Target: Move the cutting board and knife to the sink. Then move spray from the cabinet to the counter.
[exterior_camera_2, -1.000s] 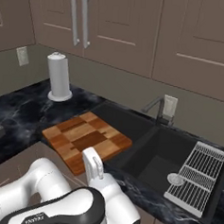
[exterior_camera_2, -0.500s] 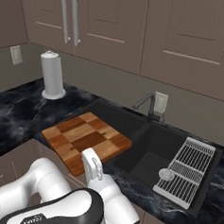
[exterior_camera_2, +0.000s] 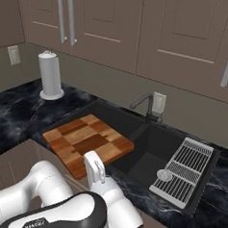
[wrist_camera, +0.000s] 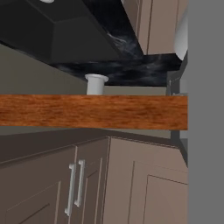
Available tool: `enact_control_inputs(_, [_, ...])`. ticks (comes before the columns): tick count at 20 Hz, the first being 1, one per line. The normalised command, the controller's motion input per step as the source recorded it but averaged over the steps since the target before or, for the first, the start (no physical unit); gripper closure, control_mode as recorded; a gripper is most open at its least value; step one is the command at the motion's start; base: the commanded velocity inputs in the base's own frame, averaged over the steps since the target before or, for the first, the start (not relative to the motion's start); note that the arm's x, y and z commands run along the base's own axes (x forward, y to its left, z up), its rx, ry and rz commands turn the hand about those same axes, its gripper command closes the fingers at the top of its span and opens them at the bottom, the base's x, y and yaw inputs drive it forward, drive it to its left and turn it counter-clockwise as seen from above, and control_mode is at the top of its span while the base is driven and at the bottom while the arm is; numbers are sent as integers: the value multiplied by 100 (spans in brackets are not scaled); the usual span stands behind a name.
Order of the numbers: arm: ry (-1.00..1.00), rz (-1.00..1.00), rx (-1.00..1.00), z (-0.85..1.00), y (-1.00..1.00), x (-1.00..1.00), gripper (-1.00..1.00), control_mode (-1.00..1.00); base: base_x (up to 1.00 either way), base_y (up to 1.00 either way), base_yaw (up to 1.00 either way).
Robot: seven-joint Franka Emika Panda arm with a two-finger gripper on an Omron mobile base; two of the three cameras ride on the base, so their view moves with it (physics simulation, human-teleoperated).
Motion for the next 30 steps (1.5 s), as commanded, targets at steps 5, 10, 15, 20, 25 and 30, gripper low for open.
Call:
enact_control_inputs(5, [0, 0, 0, 0, 0, 0, 100, 100, 7, -6, 0])
enact_control_inputs(10, [0, 0, 0, 0, 0, 0, 100, 100, 5, -5, 0])
enact_control_inputs(15, [0, 0, 0, 0, 0, 0, 100, 100, 7, -9, 0])
enact_control_inputs(20, [0, 0, 0, 0, 0, 0, 100, 100, 37, -6, 0])
enact_control_inputs(25, [0, 0, 0, 0, 0, 0, 100, 100, 41, -2, -5])
enact_control_inputs(30, [0, 0, 0, 0, 0, 0, 100, 100, 10, 0, -4])
